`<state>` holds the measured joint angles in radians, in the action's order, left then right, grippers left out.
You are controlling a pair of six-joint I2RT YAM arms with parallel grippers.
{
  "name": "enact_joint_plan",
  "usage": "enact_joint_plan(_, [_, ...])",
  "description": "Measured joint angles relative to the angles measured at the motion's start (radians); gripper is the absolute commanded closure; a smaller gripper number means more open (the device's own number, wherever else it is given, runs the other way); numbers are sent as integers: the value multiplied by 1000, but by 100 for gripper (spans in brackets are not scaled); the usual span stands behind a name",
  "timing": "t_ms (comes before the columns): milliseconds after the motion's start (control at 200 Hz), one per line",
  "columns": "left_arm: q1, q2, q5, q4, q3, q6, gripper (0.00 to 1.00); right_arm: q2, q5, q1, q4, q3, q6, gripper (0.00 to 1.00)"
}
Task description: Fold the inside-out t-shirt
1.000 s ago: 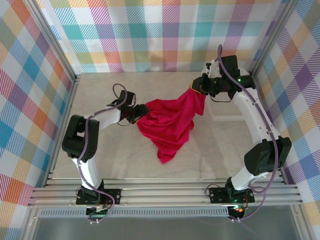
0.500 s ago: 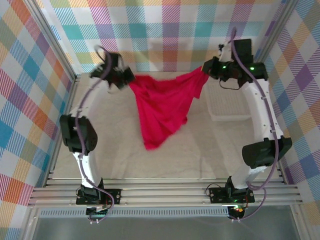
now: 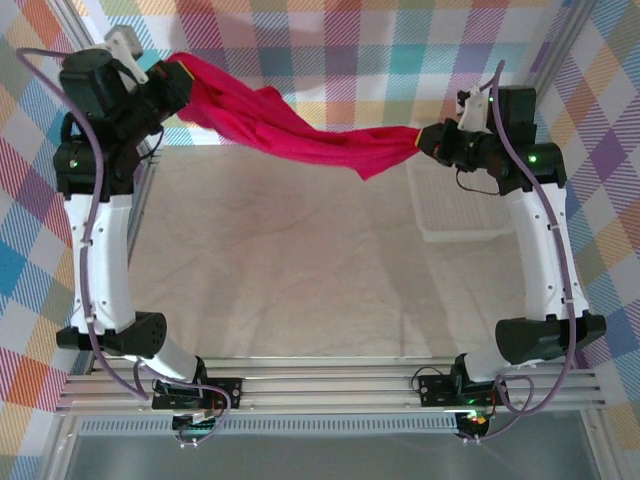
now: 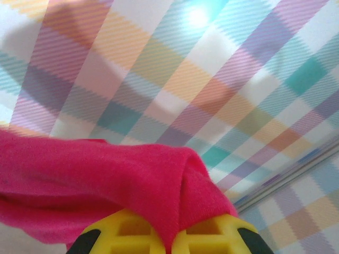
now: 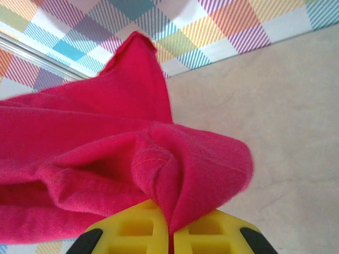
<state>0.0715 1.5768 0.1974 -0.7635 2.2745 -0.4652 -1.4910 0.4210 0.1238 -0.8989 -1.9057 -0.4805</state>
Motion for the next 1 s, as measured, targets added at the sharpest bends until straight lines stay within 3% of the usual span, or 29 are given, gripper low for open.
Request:
enact_joint_plan(105, [4, 11, 17, 11, -145, 10, 100, 59, 11, 0, 58, 150, -10, 100])
enact_joint_plan(225, [18, -26, 34, 94, -470, 6, 100, 106, 19, 0, 152, 391, -31, 100])
enact_joint_plan(315, [26, -33, 40, 146, -693, 2, 100, 67, 30, 0, 227, 546, -58, 100])
enact_joint_plan(390, [26, -23, 40, 146, -783, 3, 100, -14, 37, 0, 264, 594, -77, 100])
enact_joint_plan(610, [21, 74, 61, 164, -692, 29, 100, -211, 60, 0, 359, 505, -121, 100])
enact_joint_plan(865, [-2, 145, 59, 98, -464, 81, 100, -423, 132, 2, 427, 106, -172, 100])
enact_joint_plan(1000, [-9, 63, 48, 107, -488, 92, 100, -419, 139, 9, 423, 46, -159, 82])
